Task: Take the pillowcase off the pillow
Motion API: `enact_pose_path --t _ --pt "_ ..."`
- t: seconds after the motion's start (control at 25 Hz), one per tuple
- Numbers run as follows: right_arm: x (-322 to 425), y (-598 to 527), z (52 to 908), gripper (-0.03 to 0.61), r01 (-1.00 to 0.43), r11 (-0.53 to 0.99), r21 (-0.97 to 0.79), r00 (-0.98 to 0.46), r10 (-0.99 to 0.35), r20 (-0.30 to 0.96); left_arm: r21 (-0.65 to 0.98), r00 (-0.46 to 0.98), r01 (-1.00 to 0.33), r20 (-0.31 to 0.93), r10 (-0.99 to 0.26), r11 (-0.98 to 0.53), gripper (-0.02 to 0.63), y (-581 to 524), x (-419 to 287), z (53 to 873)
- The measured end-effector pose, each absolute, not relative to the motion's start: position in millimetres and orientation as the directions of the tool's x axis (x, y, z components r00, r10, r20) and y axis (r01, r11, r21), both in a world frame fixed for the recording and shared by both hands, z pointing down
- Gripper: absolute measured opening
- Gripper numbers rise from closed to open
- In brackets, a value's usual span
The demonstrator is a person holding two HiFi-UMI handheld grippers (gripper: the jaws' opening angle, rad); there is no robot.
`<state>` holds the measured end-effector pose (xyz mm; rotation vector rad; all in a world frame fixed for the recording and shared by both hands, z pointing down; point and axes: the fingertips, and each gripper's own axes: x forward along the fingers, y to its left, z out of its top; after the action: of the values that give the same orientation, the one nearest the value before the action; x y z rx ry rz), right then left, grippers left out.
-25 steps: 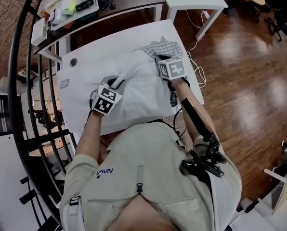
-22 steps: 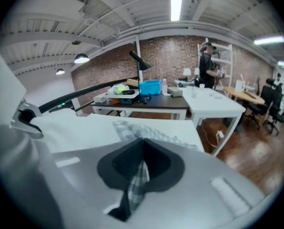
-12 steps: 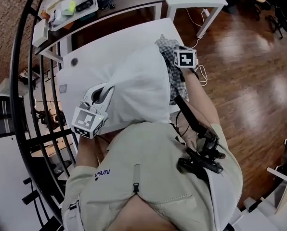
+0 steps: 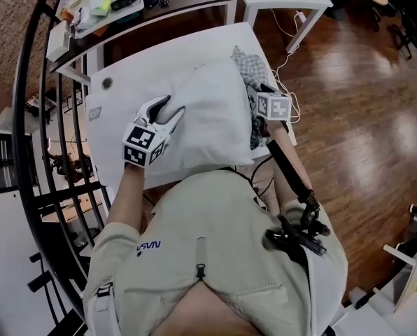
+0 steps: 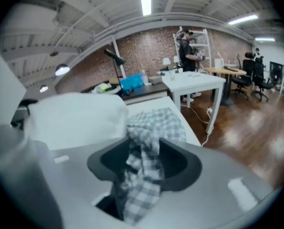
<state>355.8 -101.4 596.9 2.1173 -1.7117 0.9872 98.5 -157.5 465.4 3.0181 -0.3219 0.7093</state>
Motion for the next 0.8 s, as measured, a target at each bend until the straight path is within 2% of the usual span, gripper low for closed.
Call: enact_pose_path --t 0.12,0.16,0.24,0.32,0.44,0.52,0.56,0.68,0.72,0.8 --pt "321.0 -78.9 550.1 0.226 -0.916 -0.194 -0.351 -0.006 -0.869 0.495 -0.004 0.875 -0.341 0.365 -0.319 -0.940 0.305 -162.3 60.9 441.4" --pt "307.1 -69.6 541.2 0.243 -0.909 -0.158 -0.387 -0.046 -0.883 0.467 0.008 0.856 -0.401 0.358 -0.372 -0.916 0.313 -166.0 38.3 438.3" --pt "280.5 -52.5 533.7 0.275 -0.891 -0.096 -0.443 -0.123 -0.889 0.441 0.026 0.777 -0.537 0.404 -0.483 -0.843 0.340 -176.4 -16.6 449.1" --pt "257.3 -41.7 540.1 0.311 -0.880 -0.061 -0.472 -0.182 -0.873 0.453 0.037 0.661 -0.661 0.502 -0.558 -0.749 0.359 -186.7 -73.8 478.0" --pt "237.9 -42.3 563.5 0.303 -0.881 -0.089 -0.465 -0.181 -0.845 0.504 0.069 0.561 -0.748 0.597 -0.573 -0.660 0.389 -192.9 -126.1 527.7" --pt "233.9 -48.9 571.0 0.225 -0.903 -0.136 -0.408 -0.115 -0.837 0.535 0.160 0.601 -0.746 0.582 -0.548 -0.647 0.391 -190.6 -127.4 548.5" --pt "233.4 -52.3 569.1 0.172 -0.918 -0.153 -0.365 -0.075 -0.837 0.541 0.196 0.629 -0.732 0.563 -0.536 -0.653 0.355 -189.0 -122.6 552.9" --pt "235.0 -67.4 541.8 0.059 -0.957 -0.157 -0.244 0.012 -0.863 0.506 0.272 0.713 -0.685 0.441 -0.545 -0.675 0.077 -192.7 -105.7 531.7" --pt "237.5 -74.2 528.1 0.032 -0.967 -0.149 -0.204 0.033 -0.876 0.482 0.304 0.738 -0.668 0.384 -0.555 -0.679 0.037 -196.6 -101.2 517.0" --pt "247.4 -86.7 499.0 0.020 -0.980 -0.143 -0.135 0.073 -0.902 0.426 0.351 0.778 -0.629 0.288 -0.559 -0.694 0.025 -203.5 -92.3 489.0"
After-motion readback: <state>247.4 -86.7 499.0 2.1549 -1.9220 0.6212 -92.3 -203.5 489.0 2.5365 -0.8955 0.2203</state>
